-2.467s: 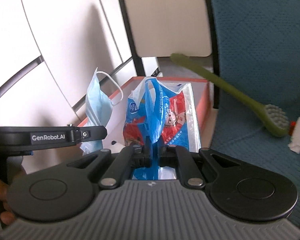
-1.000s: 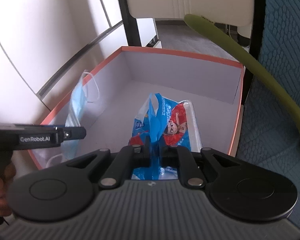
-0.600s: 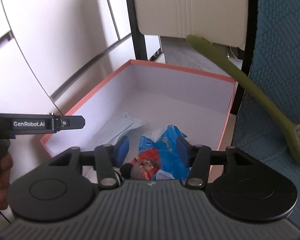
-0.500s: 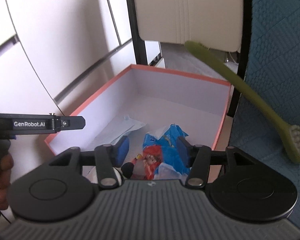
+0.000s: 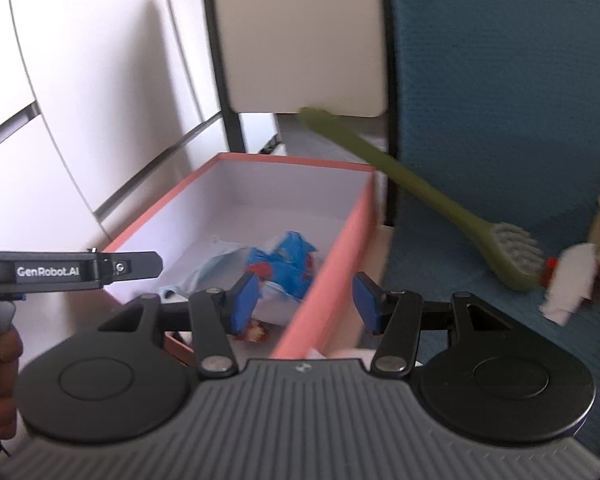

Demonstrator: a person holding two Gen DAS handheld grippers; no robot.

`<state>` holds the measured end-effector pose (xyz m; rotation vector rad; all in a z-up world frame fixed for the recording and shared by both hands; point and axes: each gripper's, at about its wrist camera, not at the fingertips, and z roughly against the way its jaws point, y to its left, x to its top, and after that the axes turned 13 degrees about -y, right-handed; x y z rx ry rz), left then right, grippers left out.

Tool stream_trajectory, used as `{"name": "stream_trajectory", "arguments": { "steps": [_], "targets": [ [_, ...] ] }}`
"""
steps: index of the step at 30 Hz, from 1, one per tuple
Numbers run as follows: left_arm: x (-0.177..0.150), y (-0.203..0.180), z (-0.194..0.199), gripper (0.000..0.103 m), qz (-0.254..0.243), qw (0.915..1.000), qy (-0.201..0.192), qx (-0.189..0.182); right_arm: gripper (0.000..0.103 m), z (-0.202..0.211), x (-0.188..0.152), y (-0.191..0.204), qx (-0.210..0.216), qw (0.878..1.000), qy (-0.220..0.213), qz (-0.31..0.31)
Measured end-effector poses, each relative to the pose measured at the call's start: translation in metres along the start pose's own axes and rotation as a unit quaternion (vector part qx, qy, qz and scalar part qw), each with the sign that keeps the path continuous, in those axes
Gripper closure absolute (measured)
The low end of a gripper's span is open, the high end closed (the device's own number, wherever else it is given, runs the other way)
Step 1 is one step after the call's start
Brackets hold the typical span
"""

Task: Organize soft objects
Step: 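Move both open tools back toward the white tissue and red wrappers on the seat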

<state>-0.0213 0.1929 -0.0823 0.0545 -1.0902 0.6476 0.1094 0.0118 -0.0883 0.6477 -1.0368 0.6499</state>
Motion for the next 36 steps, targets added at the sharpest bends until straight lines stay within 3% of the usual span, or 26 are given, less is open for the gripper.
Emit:
{"name": "stream_trajectory", "arguments": {
  "steps": [15, 36],
  "targets": [
    [-0.036, -0.089, 0.000, 0.054, -0.046, 0.9969, 0.010, -0.063, 0.048, 0.069, -0.041, -0.068, -0.097, 0.995, -0.010, -0.031],
    [-0.095, -0.191, -0.009, 0.054, -0.073, 0.9822, 0.072, -0.157, 0.048, 0.147, -0.102, -0.140, -0.200, 0.978, 0.007, -0.063]
  ]
}}
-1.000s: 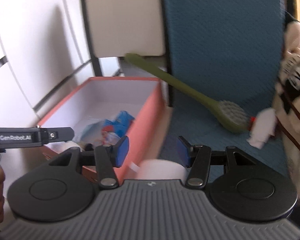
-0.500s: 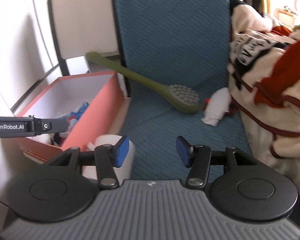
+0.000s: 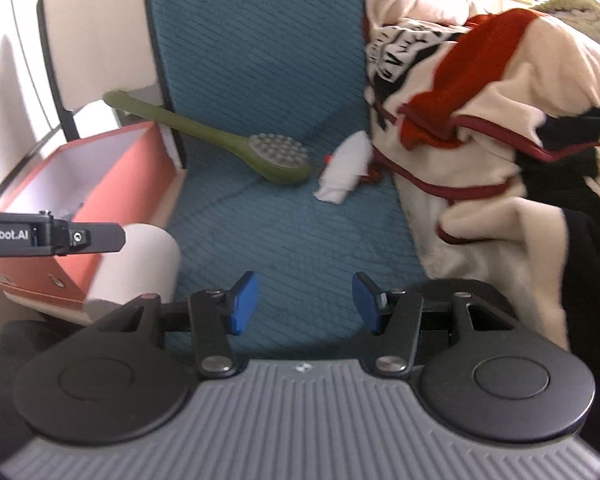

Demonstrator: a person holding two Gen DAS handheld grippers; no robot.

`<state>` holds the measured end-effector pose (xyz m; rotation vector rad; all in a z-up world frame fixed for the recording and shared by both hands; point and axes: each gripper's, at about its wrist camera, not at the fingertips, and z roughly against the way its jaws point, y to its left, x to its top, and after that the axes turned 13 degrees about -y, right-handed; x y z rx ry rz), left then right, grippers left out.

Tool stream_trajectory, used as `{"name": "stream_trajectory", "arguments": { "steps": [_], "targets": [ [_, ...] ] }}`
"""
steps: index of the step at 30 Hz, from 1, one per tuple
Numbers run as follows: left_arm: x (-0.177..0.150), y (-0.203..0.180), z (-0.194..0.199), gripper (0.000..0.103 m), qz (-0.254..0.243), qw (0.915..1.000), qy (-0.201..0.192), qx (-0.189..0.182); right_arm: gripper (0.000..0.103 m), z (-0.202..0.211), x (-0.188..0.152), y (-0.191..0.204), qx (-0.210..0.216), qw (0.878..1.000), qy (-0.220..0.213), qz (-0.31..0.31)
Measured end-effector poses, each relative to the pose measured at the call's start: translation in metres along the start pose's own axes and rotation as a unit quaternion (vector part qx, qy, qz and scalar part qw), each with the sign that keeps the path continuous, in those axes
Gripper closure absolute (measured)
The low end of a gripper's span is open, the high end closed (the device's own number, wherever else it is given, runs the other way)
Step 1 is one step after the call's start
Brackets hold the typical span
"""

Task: Organize soft objects
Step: 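Move both open tools back toward the white tissue and red wrappers on the seat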

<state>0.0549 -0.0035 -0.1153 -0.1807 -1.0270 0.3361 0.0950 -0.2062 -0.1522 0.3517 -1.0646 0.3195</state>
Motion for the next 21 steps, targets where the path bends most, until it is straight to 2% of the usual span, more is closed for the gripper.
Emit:
{"name": "stream_trajectory", "arguments": {
  "steps": [12, 21],
  "targets": [
    [-0.010, -0.026, -0.026, 0.054, 0.000, 0.9995, 0.019, -0.026, 0.048, 0.006, -0.010, -0.035, -0.034, 0.999, 0.011, -0.014],
    [0.003, -0.027, -0.067, 0.054, -0.014, 0.9994, 0.025, -0.021, 0.048, -0.023, -0.006, -0.035, -0.038, 0.999, -0.005, -0.029]
  ]
}}
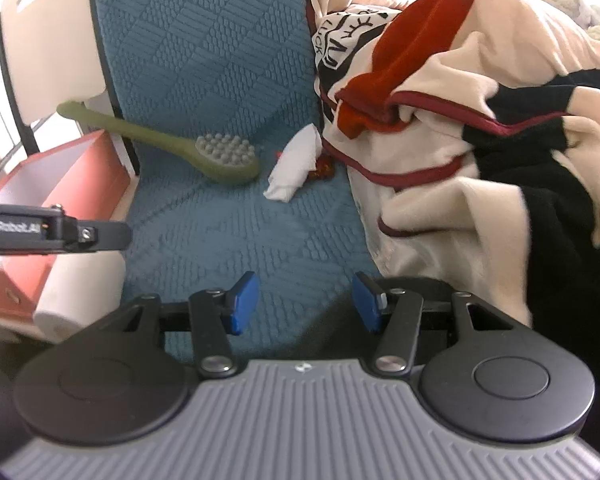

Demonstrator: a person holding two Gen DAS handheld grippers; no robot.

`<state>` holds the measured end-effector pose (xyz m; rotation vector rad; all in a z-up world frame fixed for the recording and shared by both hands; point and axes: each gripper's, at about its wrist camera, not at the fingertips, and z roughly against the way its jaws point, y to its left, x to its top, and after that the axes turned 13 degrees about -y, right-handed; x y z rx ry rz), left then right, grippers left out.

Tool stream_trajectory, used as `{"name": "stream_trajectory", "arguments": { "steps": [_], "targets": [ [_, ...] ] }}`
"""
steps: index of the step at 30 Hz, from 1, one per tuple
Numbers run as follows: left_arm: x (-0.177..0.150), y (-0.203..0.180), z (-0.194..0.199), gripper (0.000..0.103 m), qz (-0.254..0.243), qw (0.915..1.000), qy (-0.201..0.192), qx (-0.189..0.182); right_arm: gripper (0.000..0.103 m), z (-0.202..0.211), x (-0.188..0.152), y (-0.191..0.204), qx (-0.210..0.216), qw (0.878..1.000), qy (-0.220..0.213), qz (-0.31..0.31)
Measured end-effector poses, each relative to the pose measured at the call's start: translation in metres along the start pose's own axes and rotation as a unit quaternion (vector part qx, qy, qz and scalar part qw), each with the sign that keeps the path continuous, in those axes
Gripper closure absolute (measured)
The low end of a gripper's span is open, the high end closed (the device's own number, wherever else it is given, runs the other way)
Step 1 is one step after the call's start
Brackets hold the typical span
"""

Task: Organize soft objects
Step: 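Move both open tools back toward the white tissue and red wrappers on the seat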

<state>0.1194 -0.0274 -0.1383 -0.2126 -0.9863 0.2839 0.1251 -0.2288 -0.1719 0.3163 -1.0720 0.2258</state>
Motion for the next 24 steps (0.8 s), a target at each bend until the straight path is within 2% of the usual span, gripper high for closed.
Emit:
{"name": "stream_trajectory", "arguments": {
  "steps": [10, 13, 17, 24],
  "targets": [
    [0.023, 0.017, -0.055, 0.054, 0.030, 0.9992, 0.024, -0.003, 0.048, -0.060, 0.014, 0.007, -0.007, 1.000, -0.022, -0.020],
    [0.028, 0.021, -0.072, 0.054, 0.038, 0.9989, 0.029, -0.004, 0.048, -0.073, 0.017, 0.005, 0.005, 0.999, -0.041, -0.034],
    [0.036, 0.026, -0.097, 0.054, 0.042, 0.9982, 0.042, -0.007, 0.048, -0.094, 0.019, 0.002, 0.006, 0.998, -0.039, -0.046],
    [0.054, 0.022, -0.141, 0.054, 0.019, 0.9983, 0.052, -0.020, 0.049, -0.126, 0.023, -0.005, 0.004, 0.997, -0.046, -0.066]
  ]
}}
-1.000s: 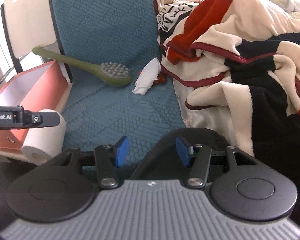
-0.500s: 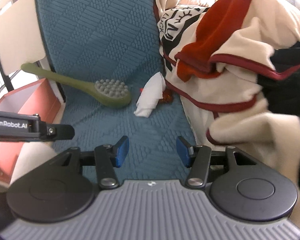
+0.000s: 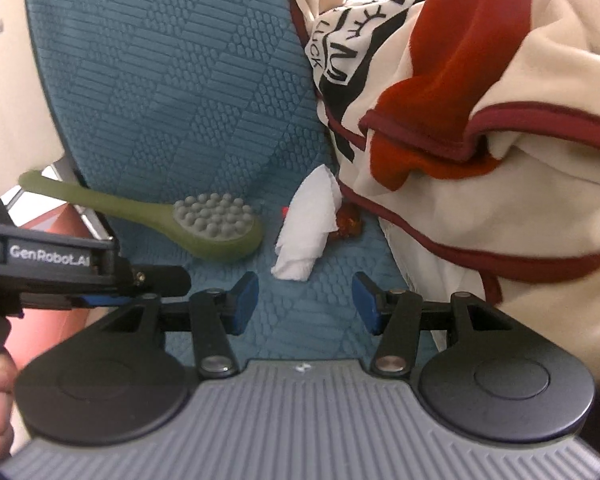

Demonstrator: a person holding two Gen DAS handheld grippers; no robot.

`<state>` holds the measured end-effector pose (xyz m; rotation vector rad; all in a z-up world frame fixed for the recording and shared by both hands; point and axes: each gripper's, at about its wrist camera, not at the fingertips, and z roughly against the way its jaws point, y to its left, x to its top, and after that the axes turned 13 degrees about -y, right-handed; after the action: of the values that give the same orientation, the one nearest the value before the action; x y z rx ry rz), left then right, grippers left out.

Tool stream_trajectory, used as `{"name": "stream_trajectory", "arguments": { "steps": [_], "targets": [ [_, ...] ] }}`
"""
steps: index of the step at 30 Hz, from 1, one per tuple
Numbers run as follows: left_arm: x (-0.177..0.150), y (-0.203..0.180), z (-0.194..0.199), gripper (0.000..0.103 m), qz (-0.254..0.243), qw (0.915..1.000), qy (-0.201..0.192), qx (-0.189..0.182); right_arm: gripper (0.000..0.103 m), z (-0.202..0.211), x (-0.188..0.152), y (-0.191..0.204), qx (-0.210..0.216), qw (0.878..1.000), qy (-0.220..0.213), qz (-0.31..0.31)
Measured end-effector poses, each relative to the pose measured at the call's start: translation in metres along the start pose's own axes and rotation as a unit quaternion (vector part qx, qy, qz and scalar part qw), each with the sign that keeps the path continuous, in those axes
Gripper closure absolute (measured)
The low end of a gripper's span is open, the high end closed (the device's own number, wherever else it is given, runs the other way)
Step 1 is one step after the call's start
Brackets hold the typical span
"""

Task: Organize soft objects
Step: 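Move both open tools back toward the white tissue and red wrappers on the seat, then grasp the white tissue with the left tool while the right tool grasps the red candy wrappers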

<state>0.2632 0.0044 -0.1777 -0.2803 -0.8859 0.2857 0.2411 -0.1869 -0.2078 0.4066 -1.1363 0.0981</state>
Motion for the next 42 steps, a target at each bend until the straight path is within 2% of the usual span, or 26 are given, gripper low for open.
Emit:
{"name": "stream_trajectory", "arguments": {
  "steps": [5, 8, 13, 16, 21, 27, 28, 30, 31, 34, 38, 40, 42],
  "targets": [
    [0.014, -0.005, -0.033, 0.054, -0.004, 0.9999, 0.007, -0.013, 0.050, -0.027, 0.001, 0.005, -0.002, 1.000, 0.002, 0.010],
    [0.018, -0.005, -0.050, 0.054, -0.001, 0.9999, 0.009, -0.009, 0.053, -0.046, 0.006, 0.004, -0.015, 1.000, 0.001, 0.013],
    [0.014, 0.002, -0.073, 0.054, 0.014, 0.9998, 0.006, -0.009, 0.059, -0.074, 0.013, -0.013, -0.034, 0.999, 0.016, -0.020],
    [0.008, 0.003, -0.081, 0.054, -0.002, 1.0000, 0.002, -0.007, 0.063, -0.087, 0.015, -0.023, -0.034, 0.998, 0.029, -0.045],
    [-0.005, -0.003, -0.094, 0.054, -0.047, 0.9988, -0.008, -0.013, 0.064, -0.101, 0.015, -0.029, -0.038, 0.996, 0.036, -0.066],
    [-0.016, -0.003, -0.114, 0.054, -0.050, 0.9979, -0.017, -0.037, 0.064, -0.113, 0.016, -0.037, -0.050, 0.994, 0.038, -0.094],
    [-0.017, -0.005, -0.118, 0.053, -0.052, 0.9977, -0.018, -0.040, 0.064, -0.114, 0.016, -0.037, -0.052, 0.993, 0.037, -0.096],
    [-0.019, -0.009, -0.123, 0.042, -0.057, 0.9971, -0.024, -0.042, 0.064, -0.115, 0.015, -0.038, -0.054, 0.993, 0.037, -0.097],
    [-0.020, -0.011, -0.126, 0.039, -0.060, 0.9969, -0.030, -0.041, 0.065, -0.115, 0.015, -0.039, -0.054, 0.993, 0.037, -0.097],
    [-0.020, -0.017, -0.132, 0.038, -0.069, 0.9956, -0.047, -0.041, 0.065, -0.114, 0.014, -0.040, -0.055, 0.993, 0.036, -0.099],
    [-0.023, -0.023, -0.143, 0.038, -0.075, 0.9954, -0.043, -0.041, 0.065, -0.115, 0.014, -0.039, -0.054, 0.993, 0.035, -0.101],
    [-0.025, -0.026, -0.146, 0.042, -0.091, 0.9945, -0.038, -0.033, 0.065, -0.116, 0.013, -0.038, -0.053, 0.993, 0.035, -0.102],
    [-0.028, -0.027, -0.150, 0.062, -0.104, 0.9937, -0.034, -0.024, 0.065, -0.117, 0.014, -0.038, -0.052, 0.993, 0.035, -0.103]
  ]
}}
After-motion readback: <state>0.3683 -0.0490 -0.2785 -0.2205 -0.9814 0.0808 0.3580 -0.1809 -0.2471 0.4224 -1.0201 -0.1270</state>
